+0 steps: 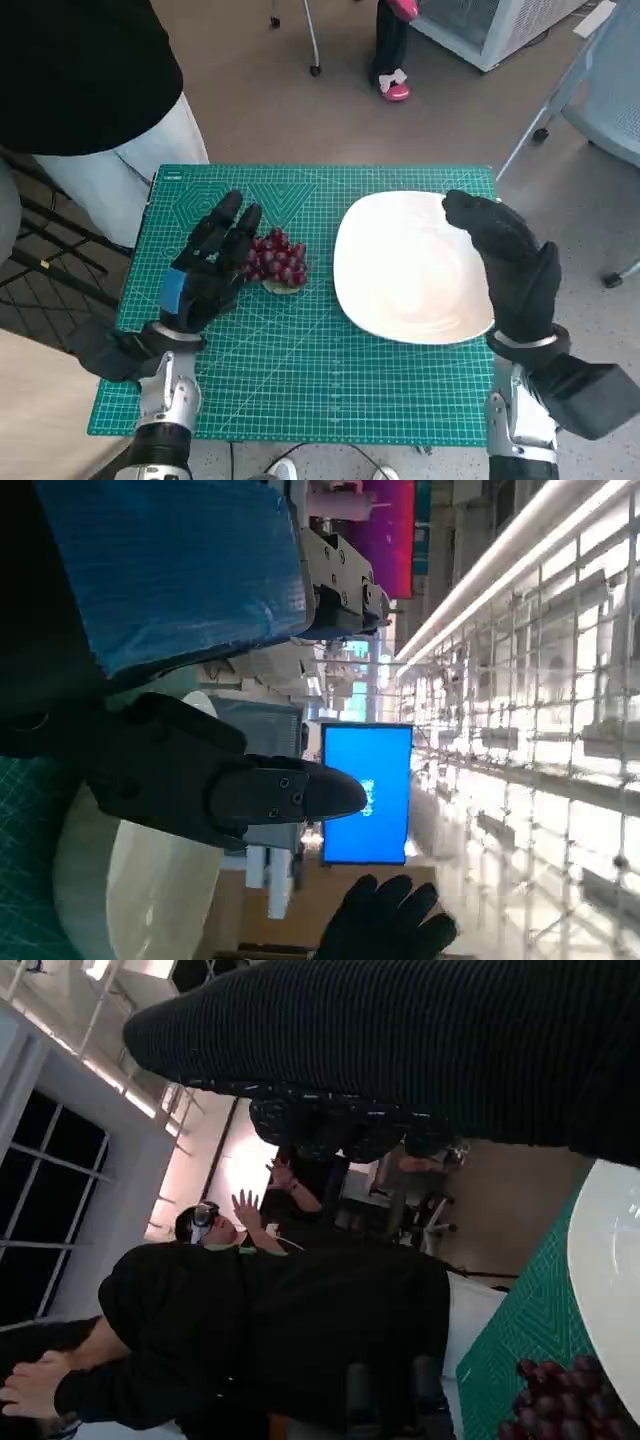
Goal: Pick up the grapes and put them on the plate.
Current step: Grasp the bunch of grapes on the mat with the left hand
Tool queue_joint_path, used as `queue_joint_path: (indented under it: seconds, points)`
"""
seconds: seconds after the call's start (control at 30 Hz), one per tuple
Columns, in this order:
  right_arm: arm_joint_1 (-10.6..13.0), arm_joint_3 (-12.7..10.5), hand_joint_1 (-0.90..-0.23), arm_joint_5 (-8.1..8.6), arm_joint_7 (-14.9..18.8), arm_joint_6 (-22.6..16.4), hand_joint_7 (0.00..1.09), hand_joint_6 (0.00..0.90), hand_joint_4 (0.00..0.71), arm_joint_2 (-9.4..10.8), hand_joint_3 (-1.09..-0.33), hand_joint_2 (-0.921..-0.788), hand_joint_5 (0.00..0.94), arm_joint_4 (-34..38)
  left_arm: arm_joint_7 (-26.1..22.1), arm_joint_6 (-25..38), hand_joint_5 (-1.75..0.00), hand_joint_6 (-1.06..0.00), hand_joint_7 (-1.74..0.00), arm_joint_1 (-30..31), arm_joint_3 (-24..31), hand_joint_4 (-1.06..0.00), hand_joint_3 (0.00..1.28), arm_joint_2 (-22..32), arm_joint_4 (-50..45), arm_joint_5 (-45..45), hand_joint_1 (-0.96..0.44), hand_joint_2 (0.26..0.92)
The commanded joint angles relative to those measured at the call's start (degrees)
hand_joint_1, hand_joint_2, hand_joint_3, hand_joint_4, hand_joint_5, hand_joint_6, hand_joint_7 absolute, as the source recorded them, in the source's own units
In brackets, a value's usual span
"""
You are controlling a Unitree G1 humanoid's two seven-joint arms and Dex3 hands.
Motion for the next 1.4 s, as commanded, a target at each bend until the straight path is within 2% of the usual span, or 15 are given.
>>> queue_joint_path:
  seconds: [0.03,0.1,0.17,0.27,0.4,0.57,1.0,1.4]
  points:
    - [1.2,-0.1,-0.636,-0.15,0.2,0.4,0.4,0.023,0.4,0.0,-0.86,-0.921,0.0,0.5,8.8,-4.8,0.0,-0.27,0.0,0.3,-2.8,-0.14,0.14,7.5,-4.6,16.3,-0.61,0.921]
    - [1.1,-0.2,-0.635,-0.16,0.2,0.4,0.4,0.022,0.4,0.0,-0.86,-0.921,0.0,0.6,15.7,-3.3,0.0,-0.17,0.0,1.6,-4.9,-0.08,0.09,12.5,-9.8,30.7,-0.64,0.915]
    - [1.0,-0.2,-0.635,-0.18,0.2,0.4,0.4,0.022,0.401,0.0,-0.86,-0.921,0.0,0.7,20.3,2.3,0.0,-0.09,0.0,2.9,-6.9,-0.03,0.04,16.3,-16.5,43.0,-0.65,0.89]
    - [0.9,-0.2,-0.635,-0.21,0.1,0.4,0.4,0.021,0.4,0.0,-0.86,-0.921,0.0,0.8,20.9,11.4,0.0,-0.04,-0.01,3.9,-8.3,-0.01,0.02,17.9,-23.9,50.4,-0.61,0.82]
    - [0.9,-0.1,-0.633,-0.21,0.1,0.4,0.41,0.019,0.4,0.1,-0.86,-0.921,0.0,0.6,20.3,17.1,0.0,-0.05,-0.02,4.0,-9.2,0.0,0.0,17.2,-27.6,52.1,-0.5,0.74]
    - [0.9,-0.1,-0.632,-0.16,0.1,0.1,0.41,0.017,0.4,0.1,-0.861,-0.921,0.0,0.8,19.9,21.1,0.0,-0.08,-0.03,4.0,-10.7,0.0,0.0,16.5,-30.6,53.7,-0.43,0.706]
    - [0.9,-0.2,-0.632,-0.14,0.1,0.1,0.42,0.013,0.401,0.1,-0.861,-0.921,0.0,0.9,18.6,33.3,0.0,-0.13,-0.02,3.5,-16.9,0.0,0.0,17.3,-36.8,57.0,-0.31,0.679]
    - [0.7,-0.4,-0.632,-0.06,0.2,-0.1,0.42,0.01,0.401,0.1,-0.86,-0.921,0.001,1.3,18.1,42.6,0.0,-0.16,-0.02,-1.4,-23.8,0.0,0.0,17.2,-34.4,62.3,-0.24,0.678]
